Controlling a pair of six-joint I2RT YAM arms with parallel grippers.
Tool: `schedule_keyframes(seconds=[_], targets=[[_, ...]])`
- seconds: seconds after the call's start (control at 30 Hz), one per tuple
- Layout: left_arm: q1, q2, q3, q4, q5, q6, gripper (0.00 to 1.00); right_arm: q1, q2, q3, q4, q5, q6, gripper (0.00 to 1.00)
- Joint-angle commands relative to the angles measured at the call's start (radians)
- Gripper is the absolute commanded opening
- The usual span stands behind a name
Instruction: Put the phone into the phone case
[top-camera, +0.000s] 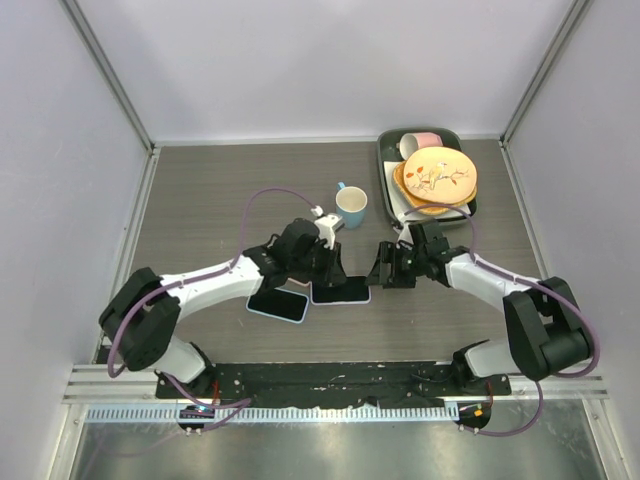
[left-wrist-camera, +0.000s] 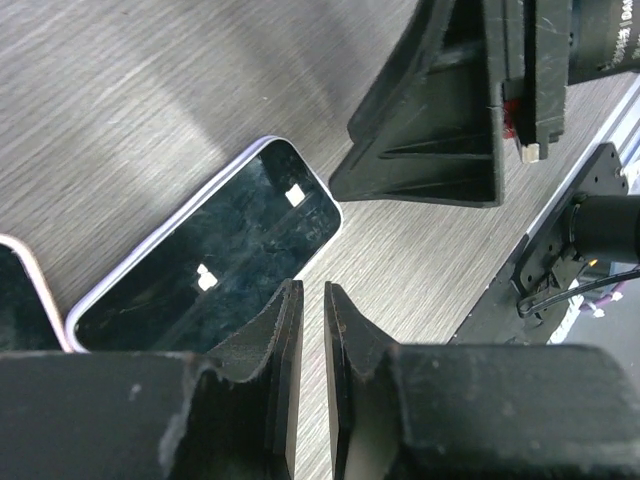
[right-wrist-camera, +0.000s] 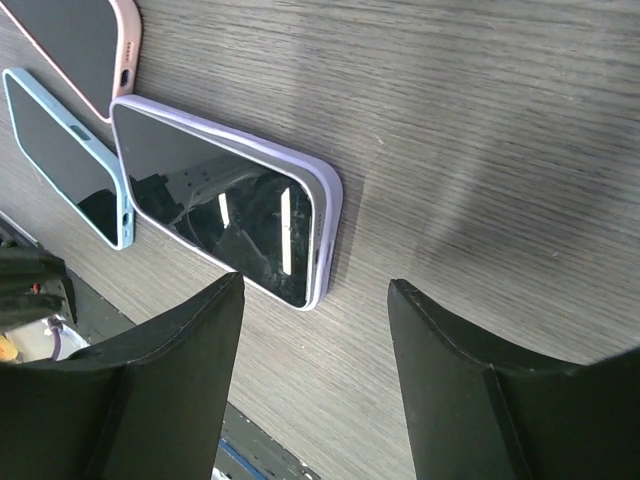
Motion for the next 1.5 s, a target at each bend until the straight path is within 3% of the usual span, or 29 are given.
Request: schedule_keyframes(seconds=[0.0, 0.4, 0.93, 1.13, 1.47], targets=[[-0.043, 0.057, 0.083, -0.054, -0.032, 0.054, 0.18, 0.006, 0.038, 0.039, 0.017, 0.002, -0.022, 0.65], [-0.078, 0.218, 0.162, -0.133, -0.094, 0.079, 0.17, 0.018, 0.119, 0.068, 0.042, -0.005, -0.026, 0.65], [-0.078, 0.356, 0.197, -0.139, -0.178, 0.07, 0.14, 0.05, 0.26, 0.108, 0.03, 0.045, 0.001, 0.28], [-0.078, 0.416, 0.232, -0.217, -0.207, 0.06, 0.1, 0.096, 0.305, 0.096, 0.008, 0.107, 0.001, 0.2], [-0.078, 0.484, 0.205, -0.191, -0.143, 0.028, 0.1, 0.17, 0.377, 0.063, 0.047, 0.183, 0.045, 0.11]])
